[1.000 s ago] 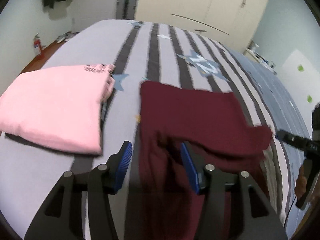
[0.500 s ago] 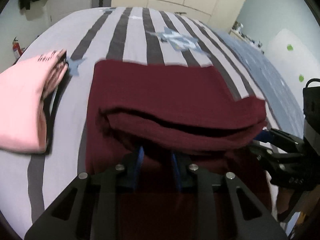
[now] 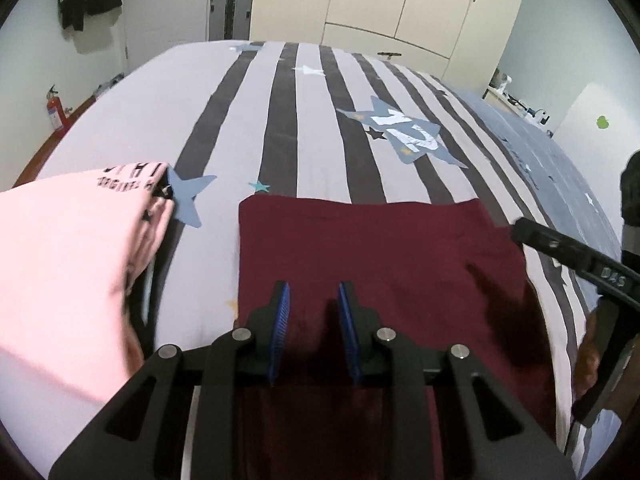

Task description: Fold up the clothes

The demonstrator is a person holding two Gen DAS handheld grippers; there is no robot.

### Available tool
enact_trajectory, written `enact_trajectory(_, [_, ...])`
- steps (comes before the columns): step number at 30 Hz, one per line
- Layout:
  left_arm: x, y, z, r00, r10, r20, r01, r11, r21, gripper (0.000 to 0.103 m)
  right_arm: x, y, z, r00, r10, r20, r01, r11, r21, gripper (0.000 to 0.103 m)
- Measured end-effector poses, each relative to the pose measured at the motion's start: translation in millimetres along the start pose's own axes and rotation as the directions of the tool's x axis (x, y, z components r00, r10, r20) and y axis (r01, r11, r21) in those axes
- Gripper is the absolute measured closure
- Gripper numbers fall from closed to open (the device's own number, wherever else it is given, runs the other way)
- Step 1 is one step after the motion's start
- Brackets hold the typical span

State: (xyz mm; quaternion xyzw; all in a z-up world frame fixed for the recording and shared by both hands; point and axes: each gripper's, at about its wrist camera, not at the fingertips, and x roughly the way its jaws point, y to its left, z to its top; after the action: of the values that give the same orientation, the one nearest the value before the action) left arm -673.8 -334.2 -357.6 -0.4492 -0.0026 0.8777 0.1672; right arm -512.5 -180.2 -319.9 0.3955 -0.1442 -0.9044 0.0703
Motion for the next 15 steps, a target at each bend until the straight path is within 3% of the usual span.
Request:
enact_trajectory(3, [-7.0, 2.1, -14.4, 1.000, 0.017, 0.000, -0.017, 1.000, 0.009, 0.080, -18.6, -4.2, -20.8, 1.000, -0.024, -0.015, 0.024, 1.000, -0.010, 0.049])
enact_trajectory(7, [5.5, 11.9, -18.8, 0.999, 0.041, -0.023, -0.040, 0.999, 0.006, 0.080, -13.4, -19.9, -45.6, 0.995, -0.044, -0.087, 0.046, 0.999, 0.021, 0.049])
enact_trajectory(14, [28.9, 17.3, -17.6, 0.997, 0.039, -0.070, -0.038, 0.999, 0.020, 0.080, 10.6, -29.8, -24.7, 0.997, -0.021, -0.076, 0.027, 0.996, 0.086, 0.049])
enact_trajectory(15, [30.6, 17.7, -17.6, 0.997, 0.037, -0.074, -0.036, 0.999, 0.018, 0.080, 15.0, -29.2, -20.5, 0.997, -0.017, -0.080, 0.023, 0.996, 0.083, 0.054])
